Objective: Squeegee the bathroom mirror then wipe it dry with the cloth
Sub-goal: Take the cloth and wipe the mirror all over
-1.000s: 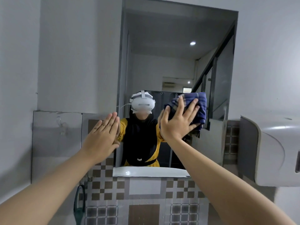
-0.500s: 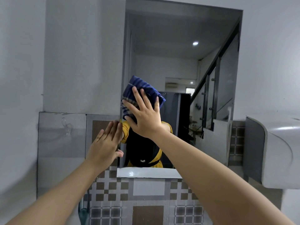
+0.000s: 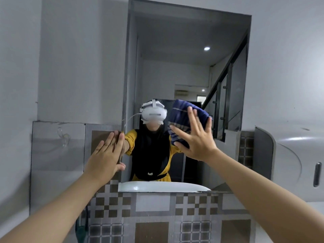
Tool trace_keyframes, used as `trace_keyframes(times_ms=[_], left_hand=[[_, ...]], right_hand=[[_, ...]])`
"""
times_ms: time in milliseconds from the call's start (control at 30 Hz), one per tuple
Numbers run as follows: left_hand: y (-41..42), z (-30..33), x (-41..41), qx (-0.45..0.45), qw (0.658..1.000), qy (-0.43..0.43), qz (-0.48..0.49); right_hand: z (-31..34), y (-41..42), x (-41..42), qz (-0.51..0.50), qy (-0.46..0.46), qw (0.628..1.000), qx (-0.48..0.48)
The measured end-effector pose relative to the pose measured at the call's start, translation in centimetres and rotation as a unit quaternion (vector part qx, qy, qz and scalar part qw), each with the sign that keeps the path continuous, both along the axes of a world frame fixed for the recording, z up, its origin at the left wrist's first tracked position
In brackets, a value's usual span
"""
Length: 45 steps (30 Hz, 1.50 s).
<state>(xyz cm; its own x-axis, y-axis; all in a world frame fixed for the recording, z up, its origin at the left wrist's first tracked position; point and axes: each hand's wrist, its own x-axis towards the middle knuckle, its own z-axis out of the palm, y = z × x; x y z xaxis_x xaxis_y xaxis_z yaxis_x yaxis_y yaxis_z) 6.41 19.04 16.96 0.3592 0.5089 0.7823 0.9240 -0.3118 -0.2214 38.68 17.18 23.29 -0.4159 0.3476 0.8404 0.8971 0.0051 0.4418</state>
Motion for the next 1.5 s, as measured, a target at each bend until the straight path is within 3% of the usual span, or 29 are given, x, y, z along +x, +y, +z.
trace_keyframes(times_ms=[233,300,400,467,567,800,1100,1267,1500], left_hand=[[0.1,0.0,0.3,0.004,1.000,0.002,0.025],[0.3,-0.1,0.3,-0.002,1.000,0.001,0.024],[0.3,-0.2,0.4,0.000,1.000,-0.005,0.022],[0.0,-0.5,0.5,0.006,1.000,-0.010,0.022],[-0.5,-1.7,0.5,0.012,1.000,-0.016,0.016],[-0.9,-4.1,-0.3,-0.004,1.000,-0.017,0.013],[-0.9,-5.9,-1.9,-0.023,0.999,0.020,0.009],[-1.0,-6.3,-2.2,-0.022,0.999,0.022,0.008],[-1.1,-6.5,-1.7,-0.028,1.000,-0.005,-0.006]], right_hand=[[-1.6,-1.7,8.3,-0.002,0.221,0.975,-0.012],[-2.5,-1.9,8.5,0.063,0.303,0.951,-0.013],[-4.1,-1.6,6.3,0.117,0.449,0.886,0.008],[-5.1,-1.2,4.0,0.079,0.526,0.847,0.029],[-6.4,-0.5,0.7,0.040,0.550,0.833,0.039],[-6.5,0.6,-7.5,0.069,0.488,0.870,0.025],[-4.1,2.2,-17.8,0.119,0.238,0.963,-0.031],[-4.1,2.6,-17.1,0.125,0.032,0.992,-0.007],[-4.9,1.7,-10.2,0.090,-0.074,0.993,-0.016]])
